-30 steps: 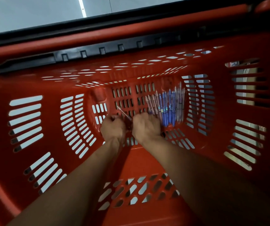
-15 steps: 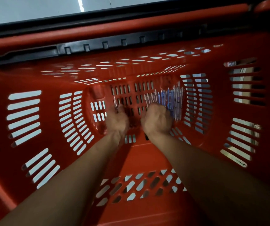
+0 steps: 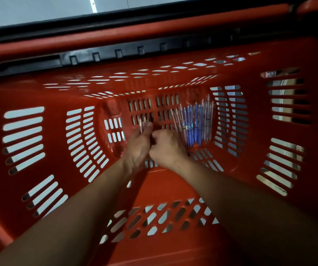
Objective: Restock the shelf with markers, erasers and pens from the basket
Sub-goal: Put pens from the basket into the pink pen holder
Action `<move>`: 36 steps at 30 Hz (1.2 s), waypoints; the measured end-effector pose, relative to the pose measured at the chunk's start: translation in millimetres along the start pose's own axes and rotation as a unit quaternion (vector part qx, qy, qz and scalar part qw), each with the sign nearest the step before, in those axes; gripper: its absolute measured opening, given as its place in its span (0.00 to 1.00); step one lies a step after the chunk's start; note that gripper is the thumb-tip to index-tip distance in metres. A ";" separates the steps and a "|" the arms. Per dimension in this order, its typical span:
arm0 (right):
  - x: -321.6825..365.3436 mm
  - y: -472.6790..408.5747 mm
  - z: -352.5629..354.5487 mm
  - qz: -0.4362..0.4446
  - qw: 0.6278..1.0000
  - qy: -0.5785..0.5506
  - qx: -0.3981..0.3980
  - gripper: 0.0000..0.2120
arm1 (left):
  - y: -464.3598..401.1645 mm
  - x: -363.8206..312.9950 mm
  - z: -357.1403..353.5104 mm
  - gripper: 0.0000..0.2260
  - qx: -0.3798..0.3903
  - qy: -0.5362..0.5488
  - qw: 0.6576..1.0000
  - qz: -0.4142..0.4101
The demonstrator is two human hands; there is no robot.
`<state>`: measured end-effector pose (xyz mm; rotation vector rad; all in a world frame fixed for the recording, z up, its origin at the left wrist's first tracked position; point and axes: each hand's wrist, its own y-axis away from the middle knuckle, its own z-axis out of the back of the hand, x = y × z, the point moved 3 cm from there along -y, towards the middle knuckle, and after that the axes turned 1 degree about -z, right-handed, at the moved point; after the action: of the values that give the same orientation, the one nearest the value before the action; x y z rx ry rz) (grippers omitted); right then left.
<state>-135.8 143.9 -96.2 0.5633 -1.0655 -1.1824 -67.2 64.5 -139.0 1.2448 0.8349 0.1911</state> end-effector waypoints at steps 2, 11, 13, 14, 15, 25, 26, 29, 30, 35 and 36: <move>-5.3 1.7 4.4 -0.022 0.999 -0.026 -0.026 0.08 | -0.7 -4.0 2.3 0.15 -0.009 -0.018 1.000 -0.005; -25.3 -16.9 21.0 -0.162 0.958 0.141 -0.192 0.10 | -1.9 -19.8 -0.7 0.18 -0.061 -0.038 0.997 0.006; -28.4 -18.4 18.5 -0.173 0.948 0.169 -0.205 0.09 | -1.8 -17.6 -0.8 0.16 -0.029 -0.014 0.999 0.041; -28.3 -18.1 16.6 -0.176 0.942 0.179 -0.221 0.08 | -1.8 -15.3 -1.1 0.17 -0.011 -0.002 0.998 0.059; -28.4 -17.7 14.7 -0.177 0.937 0.188 -0.237 0.08 | -2.1 -12.3 -0.9 0.17 0.003 0.008 0.997 0.076; -24.1 -13.3 16.3 -0.130 0.971 0.095 -0.177 0.09 | 3.6 -10.7 -6.5 0.16 0.051 0.073 0.990 0.112; -19.2 -9.9 14.7 -0.101 0.980 0.063 -0.157 0.09 | 4.5 -11.8 -8.3 0.14 0.055 0.079 0.990 0.104; -0.7 -0.3 10.5 -0.028 0.994 -0.001 -0.109 0.06 | 6.2 -13.9 -11.1 0.12 0.053 0.097 0.991 0.073; 3.4 1.9 9.4 -0.020 0.995 -0.009 -0.102 0.05 | 6.5 -14.0 -11.1 0.12 0.048 0.098 0.992 0.070; 0.8 3.6 10.1 -0.045 0.994 -0.018 -0.099 0.09 | 11.8 -18.8 -10.1 0.08 0.044 0.083 0.993 0.064; -0.8 3.8 11.0 -0.054 0.993 -0.020 -0.103 0.10 | 12.7 -19.8 -11.0 0.07 0.042 0.083 0.994 0.063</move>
<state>-143.9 147.7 -88.7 0.4411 -0.9420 -1.3868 -84.4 66.3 -119.5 1.3757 0.9165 0.3681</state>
